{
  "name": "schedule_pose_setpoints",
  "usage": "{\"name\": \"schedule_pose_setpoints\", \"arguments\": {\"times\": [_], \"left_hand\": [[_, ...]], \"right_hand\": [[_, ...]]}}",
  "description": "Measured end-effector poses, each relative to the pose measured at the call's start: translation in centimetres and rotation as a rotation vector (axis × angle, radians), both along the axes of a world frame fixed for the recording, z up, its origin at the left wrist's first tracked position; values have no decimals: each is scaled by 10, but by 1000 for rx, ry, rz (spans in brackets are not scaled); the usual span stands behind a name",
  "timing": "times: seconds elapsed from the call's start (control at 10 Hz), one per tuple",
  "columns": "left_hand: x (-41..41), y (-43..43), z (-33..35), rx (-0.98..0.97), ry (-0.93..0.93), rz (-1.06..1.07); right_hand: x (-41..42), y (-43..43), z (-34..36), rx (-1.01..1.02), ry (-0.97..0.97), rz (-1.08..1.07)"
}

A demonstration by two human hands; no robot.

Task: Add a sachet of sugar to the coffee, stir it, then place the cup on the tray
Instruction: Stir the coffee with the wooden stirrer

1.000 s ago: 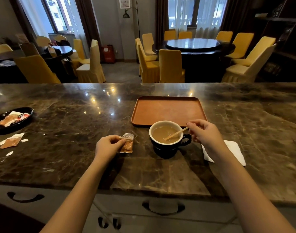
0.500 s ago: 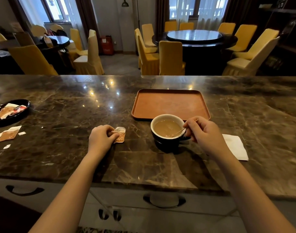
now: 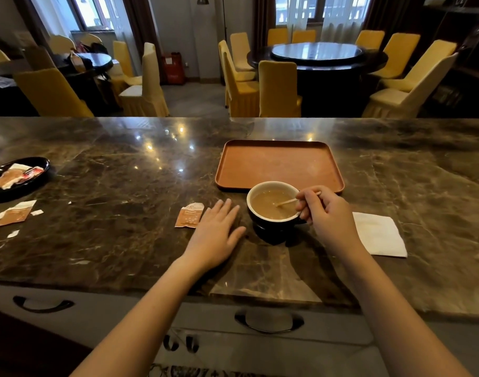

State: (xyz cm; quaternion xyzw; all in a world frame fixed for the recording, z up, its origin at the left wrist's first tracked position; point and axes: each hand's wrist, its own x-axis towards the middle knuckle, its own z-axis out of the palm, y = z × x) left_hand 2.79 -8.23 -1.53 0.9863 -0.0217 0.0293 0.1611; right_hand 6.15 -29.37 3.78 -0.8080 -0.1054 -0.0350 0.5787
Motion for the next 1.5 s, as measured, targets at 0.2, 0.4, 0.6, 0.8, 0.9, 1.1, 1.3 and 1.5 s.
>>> {"name": "schedule_pose_setpoints", "arguments": {"times": [0.2,0.4,0.6,0.8,0.9,1.1,1.3,1.5], "left_hand": [[-1,-2,-9,145,87,-38],[-4,-5,-12,151,44,2],[-7,-6,-12,142,41,67],[-9,-6,-11,137,28,68],[-8,-6,-11,126,25,73],[-8,-6,-12,120,15,71],[-9,-6,-12,118,16,71],[-8,-6,-12,114,13,71]], "right_hand": [[-1,-4,9,-8,68,84],[3,-11,24,-183,-69,24],[0,-4,14,-172,-135,-36],[-9,5,0,-44,-45,18],[-11,3,3,-34,-12,42],[0,-9,23,-165,-22,78],[6,-7,29,-306,-172,-57],[4,4,12,-289,-291,-170]]}}
